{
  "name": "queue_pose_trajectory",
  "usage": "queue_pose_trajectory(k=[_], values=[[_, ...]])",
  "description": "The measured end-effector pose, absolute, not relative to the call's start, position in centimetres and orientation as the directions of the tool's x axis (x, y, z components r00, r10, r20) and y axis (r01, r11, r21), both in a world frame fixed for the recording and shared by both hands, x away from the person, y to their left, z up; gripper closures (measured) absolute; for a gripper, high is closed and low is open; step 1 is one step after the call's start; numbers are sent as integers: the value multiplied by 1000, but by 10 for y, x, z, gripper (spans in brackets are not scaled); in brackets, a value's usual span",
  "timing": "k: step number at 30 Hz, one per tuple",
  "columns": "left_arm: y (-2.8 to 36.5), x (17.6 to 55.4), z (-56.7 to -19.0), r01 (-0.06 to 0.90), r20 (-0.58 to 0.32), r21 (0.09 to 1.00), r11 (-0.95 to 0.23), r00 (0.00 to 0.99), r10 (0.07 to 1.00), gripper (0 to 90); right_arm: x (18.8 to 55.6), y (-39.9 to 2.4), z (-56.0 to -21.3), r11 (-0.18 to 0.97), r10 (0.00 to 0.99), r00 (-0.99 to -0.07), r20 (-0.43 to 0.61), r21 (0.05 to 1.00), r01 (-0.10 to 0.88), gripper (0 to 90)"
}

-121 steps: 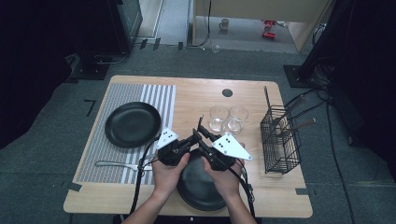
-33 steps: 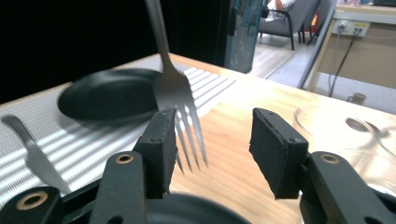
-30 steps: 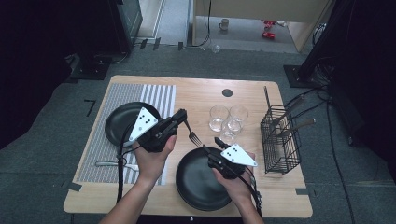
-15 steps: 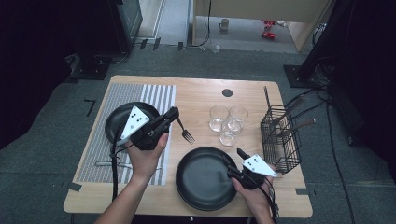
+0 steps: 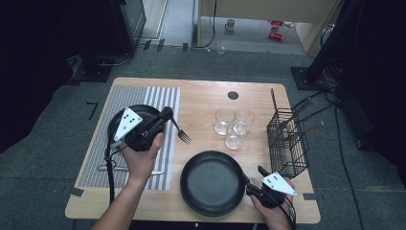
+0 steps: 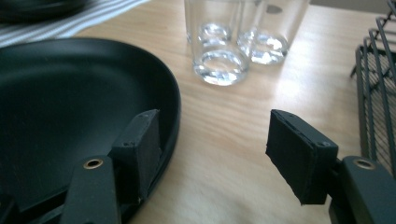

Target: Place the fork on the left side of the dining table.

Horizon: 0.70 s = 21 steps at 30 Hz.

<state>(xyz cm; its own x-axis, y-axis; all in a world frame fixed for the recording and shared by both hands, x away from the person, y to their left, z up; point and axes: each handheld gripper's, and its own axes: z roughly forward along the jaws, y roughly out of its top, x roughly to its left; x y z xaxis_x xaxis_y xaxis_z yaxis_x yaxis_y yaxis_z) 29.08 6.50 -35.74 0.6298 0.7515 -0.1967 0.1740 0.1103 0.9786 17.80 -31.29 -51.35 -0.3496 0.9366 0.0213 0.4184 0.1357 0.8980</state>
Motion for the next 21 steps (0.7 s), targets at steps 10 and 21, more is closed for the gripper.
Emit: queue_pose_trajectory(k=[10, 21], values=[[74, 295, -361, 176, -200, 978, 115, 608, 769, 888, 164, -319, -516, 138, 914, -403, 48, 896, 421, 278], [77, 299, -365, 184, -201, 977, 112, 594, 779, 888, 159, -332, -519, 140, 936, -352, 31, 882, 449, 289]])
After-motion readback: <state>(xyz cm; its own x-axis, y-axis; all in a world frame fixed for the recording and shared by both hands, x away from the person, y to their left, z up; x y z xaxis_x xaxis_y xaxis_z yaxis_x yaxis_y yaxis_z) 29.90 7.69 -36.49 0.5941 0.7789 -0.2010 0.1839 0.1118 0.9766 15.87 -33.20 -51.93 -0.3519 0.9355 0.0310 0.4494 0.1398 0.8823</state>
